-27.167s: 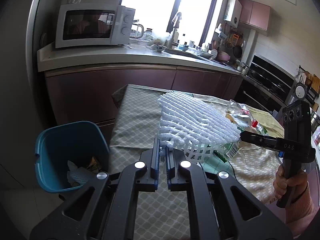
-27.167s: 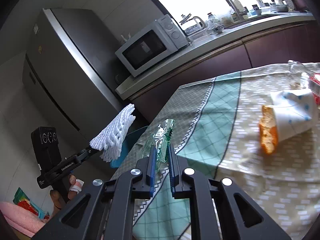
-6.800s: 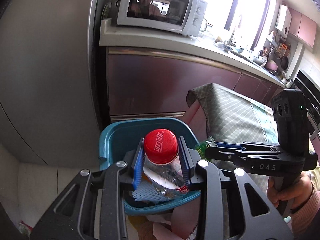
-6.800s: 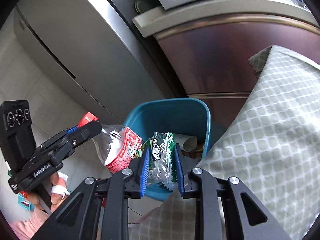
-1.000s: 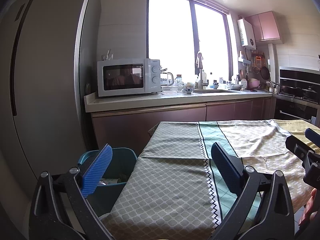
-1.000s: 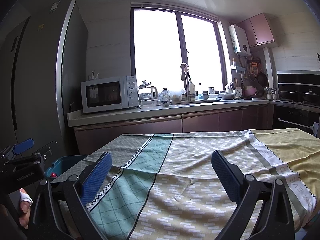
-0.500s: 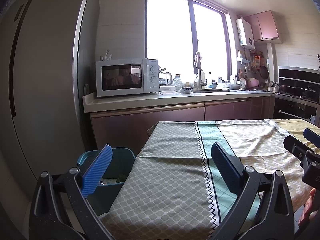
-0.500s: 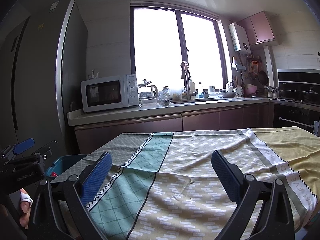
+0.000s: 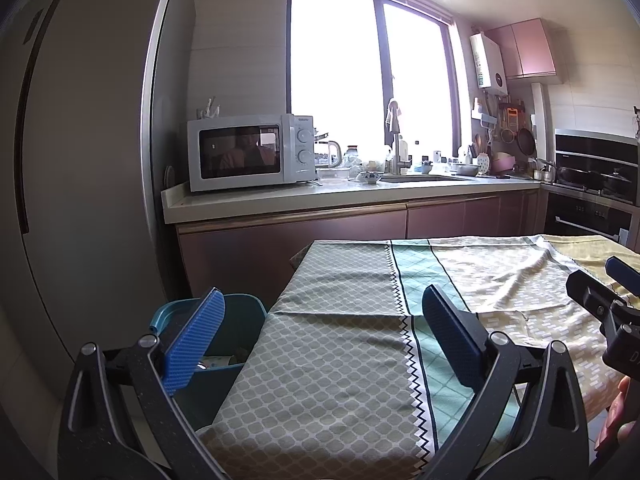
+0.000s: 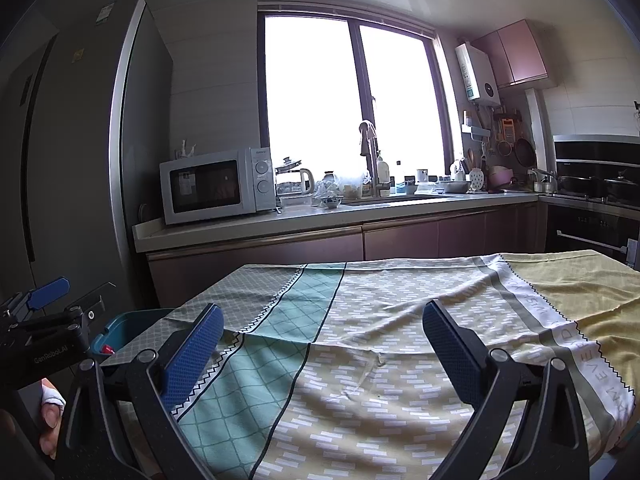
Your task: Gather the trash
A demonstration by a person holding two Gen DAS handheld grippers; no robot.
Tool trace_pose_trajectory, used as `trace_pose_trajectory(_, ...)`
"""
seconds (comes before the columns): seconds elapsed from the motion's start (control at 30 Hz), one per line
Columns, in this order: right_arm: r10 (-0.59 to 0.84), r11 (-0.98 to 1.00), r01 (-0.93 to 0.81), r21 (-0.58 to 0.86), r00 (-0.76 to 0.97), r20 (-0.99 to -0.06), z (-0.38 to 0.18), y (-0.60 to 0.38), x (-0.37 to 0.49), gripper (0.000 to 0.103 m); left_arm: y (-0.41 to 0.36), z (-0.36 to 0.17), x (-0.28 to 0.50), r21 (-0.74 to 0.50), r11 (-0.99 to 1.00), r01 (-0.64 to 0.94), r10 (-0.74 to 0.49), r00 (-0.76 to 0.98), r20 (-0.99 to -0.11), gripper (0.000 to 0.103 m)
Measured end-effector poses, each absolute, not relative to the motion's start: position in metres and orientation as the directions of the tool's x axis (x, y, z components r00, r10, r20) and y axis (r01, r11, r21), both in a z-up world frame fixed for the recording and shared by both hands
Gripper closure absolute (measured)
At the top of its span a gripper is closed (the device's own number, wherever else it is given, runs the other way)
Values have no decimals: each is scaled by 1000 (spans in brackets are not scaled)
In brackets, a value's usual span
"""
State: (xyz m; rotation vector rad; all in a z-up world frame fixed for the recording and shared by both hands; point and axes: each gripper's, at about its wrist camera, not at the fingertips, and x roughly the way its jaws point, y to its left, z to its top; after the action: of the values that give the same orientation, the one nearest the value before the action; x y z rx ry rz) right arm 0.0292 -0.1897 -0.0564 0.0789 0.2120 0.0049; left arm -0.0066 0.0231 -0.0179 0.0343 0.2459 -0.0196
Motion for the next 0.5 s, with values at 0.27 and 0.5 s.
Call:
trace_pose_trajectory(0.27,12,997,6,82,978,-210,-56,-191,29,7,15,-19,0,38,997,67,-54,960,-275,6)
trace_pose_trajectory(0.5,-11,994,42,97,956,-295,-59,-223,48,7,-3,-23,48,-6,990,138,-128,897,-422,6)
